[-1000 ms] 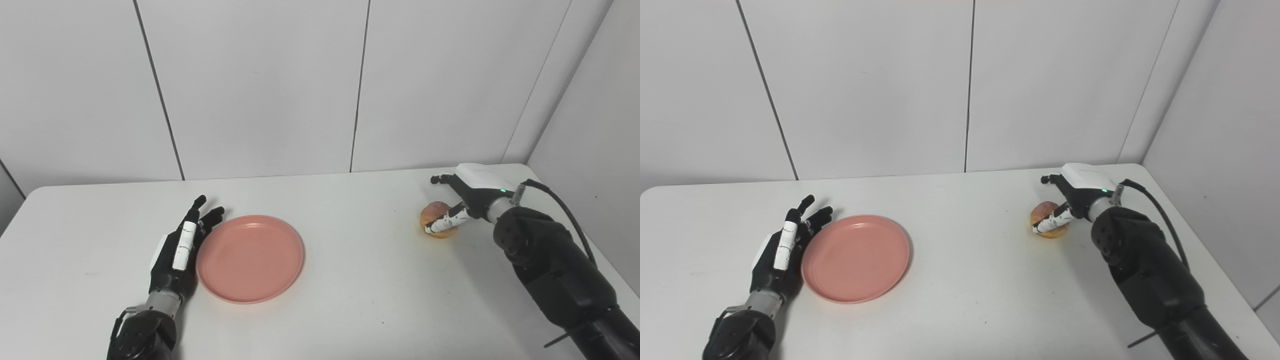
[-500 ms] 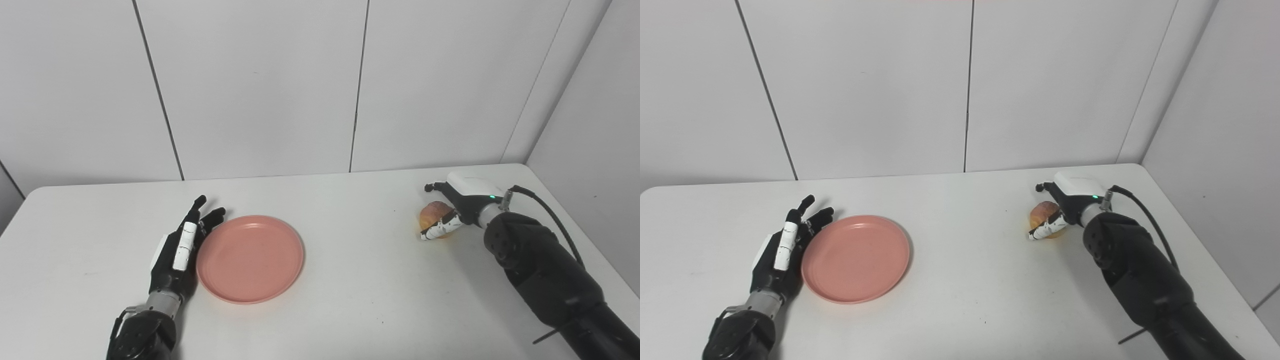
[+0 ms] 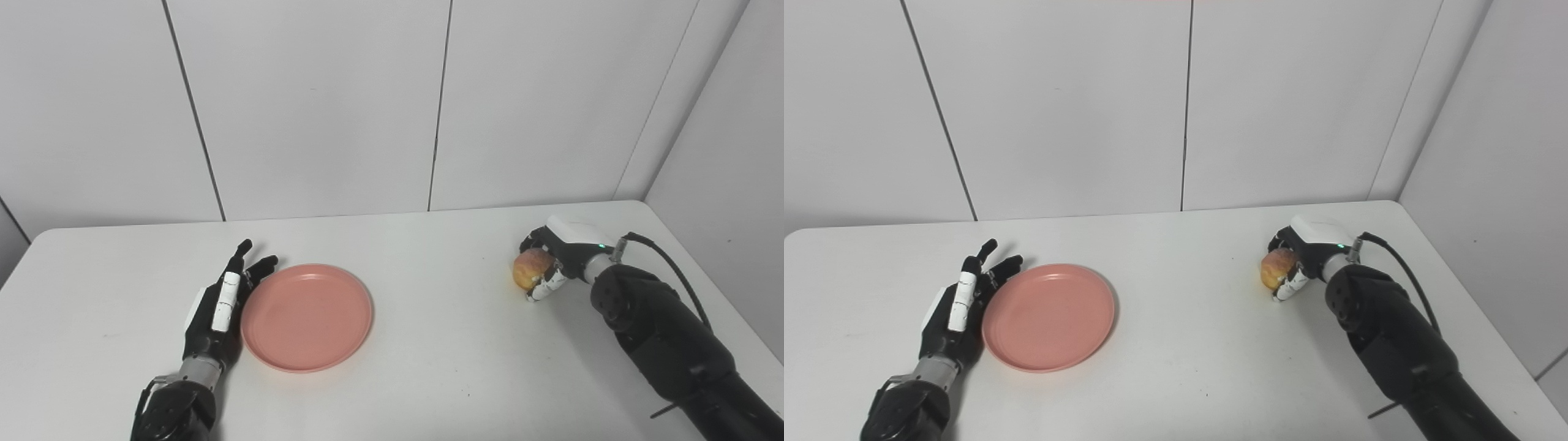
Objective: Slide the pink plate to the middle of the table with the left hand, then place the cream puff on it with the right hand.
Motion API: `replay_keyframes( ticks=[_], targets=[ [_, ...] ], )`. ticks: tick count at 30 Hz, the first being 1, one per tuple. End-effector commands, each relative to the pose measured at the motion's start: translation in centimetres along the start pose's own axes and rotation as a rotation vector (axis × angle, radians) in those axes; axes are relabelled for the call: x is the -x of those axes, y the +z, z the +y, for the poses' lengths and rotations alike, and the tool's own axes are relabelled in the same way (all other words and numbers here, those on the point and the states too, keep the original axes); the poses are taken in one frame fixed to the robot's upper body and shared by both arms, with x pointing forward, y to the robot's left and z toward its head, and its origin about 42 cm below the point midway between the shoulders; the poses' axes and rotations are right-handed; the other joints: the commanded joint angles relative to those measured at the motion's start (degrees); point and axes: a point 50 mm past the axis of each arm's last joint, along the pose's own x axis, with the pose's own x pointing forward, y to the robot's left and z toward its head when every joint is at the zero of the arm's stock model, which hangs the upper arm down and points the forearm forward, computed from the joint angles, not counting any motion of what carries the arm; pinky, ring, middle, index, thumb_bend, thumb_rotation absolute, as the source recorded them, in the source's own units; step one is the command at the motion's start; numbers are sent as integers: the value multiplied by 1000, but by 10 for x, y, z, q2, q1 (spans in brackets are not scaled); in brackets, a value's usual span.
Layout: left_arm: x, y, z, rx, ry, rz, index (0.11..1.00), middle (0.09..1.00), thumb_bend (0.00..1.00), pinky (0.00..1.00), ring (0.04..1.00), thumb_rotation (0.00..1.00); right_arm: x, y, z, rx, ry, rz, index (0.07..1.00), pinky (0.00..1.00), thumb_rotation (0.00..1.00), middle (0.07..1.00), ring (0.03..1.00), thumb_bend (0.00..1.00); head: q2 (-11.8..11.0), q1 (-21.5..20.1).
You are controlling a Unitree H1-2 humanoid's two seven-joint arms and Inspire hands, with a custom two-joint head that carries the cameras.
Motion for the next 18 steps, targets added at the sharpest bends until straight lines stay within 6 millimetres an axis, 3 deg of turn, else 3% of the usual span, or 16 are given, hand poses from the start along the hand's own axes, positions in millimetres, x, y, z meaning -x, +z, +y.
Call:
replay_keyframes(
  ticks=[1,2,5,11,12,18],
  targets=[
    [-2,-1,-9,1,-50,19,947,794,837,1000,875,880,-1,-1,-28,39,-46,-27,490,489,117,678,622,535,1,1],
    [-2,-1,-9,-2,-50,20,947,794,833,1000,873,885,0,-2,-28,47,-33,-21,485,510,117,683,639,527,1,1],
    [-2,-1,-9,-3,-52,21,944,797,835,1000,874,888,0,-4,-29,52,-2,-7,481,470,116,598,569,517,1,1],
    [-2,-2,-8,-10,-56,21,947,791,828,1000,871,892,2,-7,-30,54,17,0,482,469,118,589,559,517,1,0],
    [-2,-1,-8,-10,-57,22,946,790,825,1000,870,895,3,-7,-31,53,19,0,459,449,30,551,535,521,2,0],
    [-2,-1,-9,-9,-53,23,940,789,832,1000,863,893,6,-4,-33,58,13,-26,478,470,0,496,568,530,3,2]
  ],
)
